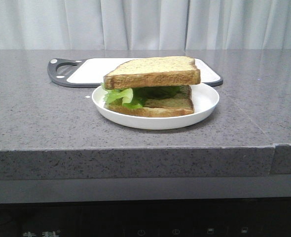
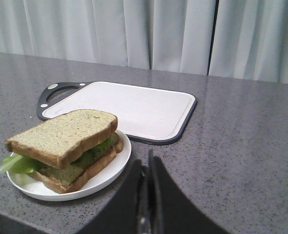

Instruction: Left arm grabs bread, right arm adds lettuce

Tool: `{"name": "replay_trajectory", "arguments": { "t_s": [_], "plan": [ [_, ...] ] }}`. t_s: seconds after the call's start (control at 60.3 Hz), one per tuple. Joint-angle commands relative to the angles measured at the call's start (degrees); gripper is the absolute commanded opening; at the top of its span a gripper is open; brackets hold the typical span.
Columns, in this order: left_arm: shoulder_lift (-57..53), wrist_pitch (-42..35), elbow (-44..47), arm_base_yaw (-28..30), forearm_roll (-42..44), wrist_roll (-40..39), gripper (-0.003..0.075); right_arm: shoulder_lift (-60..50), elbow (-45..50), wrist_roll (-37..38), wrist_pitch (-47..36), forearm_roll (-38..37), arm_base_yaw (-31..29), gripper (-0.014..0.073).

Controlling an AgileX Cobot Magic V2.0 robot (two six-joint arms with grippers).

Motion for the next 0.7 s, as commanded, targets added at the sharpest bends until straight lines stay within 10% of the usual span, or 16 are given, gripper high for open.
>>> {"name": "replay_trajectory", "arguments": {
  "t_s": [0.0,0.68],
  "plan": [
    [-1.19,-4.89,0.22,-0.19,-0.14,-0.53,-0.002,0.43,-1.52,-0.33,-4.83,-0.14,-0.33,-0.0062],
    [-1.19,-4.89,0.22,-0.19,-0.14,-0.53,-0.002,-0.03,0.74,1.12,-5.43,-3.69,-1.24,-0.0062]
  ]
}}
